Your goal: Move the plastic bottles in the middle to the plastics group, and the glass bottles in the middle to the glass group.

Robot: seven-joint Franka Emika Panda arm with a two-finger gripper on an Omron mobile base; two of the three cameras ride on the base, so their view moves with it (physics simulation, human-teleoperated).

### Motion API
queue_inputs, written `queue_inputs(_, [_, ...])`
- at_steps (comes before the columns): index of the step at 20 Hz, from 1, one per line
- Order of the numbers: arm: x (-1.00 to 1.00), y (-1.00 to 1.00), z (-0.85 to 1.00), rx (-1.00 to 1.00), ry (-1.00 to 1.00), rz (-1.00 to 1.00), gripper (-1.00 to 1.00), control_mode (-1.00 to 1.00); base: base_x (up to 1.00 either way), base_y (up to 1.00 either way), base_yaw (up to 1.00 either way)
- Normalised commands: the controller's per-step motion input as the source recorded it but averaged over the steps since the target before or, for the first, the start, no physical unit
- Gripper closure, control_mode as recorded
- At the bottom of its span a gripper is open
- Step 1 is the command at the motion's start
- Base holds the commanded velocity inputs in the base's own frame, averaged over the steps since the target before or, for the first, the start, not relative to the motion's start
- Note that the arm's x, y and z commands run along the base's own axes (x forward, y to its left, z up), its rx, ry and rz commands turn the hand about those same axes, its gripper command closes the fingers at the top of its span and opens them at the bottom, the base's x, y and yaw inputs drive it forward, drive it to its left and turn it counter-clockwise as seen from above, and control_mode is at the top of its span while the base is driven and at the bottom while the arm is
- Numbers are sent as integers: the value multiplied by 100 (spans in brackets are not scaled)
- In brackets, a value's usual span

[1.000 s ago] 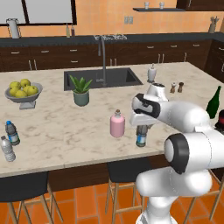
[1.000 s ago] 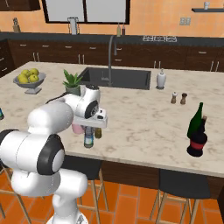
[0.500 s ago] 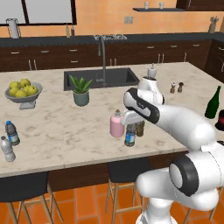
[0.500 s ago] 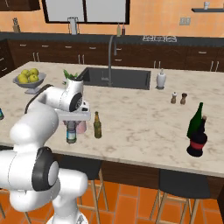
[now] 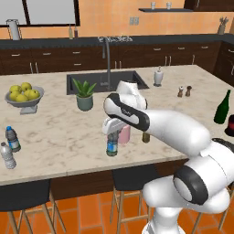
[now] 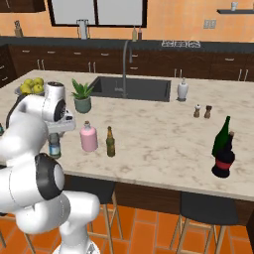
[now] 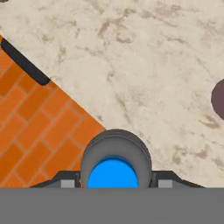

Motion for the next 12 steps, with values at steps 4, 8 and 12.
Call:
queue_inputs(4, [-9,100,3,0,-3,25,100,-100,0,0,0])
queue_inputs(8, [-9,100,0,0,-11,22,100,-100,0,0,0])
queue_inputs(12, [-13,100,0,0,-11,25,100,-100,0,0,0])
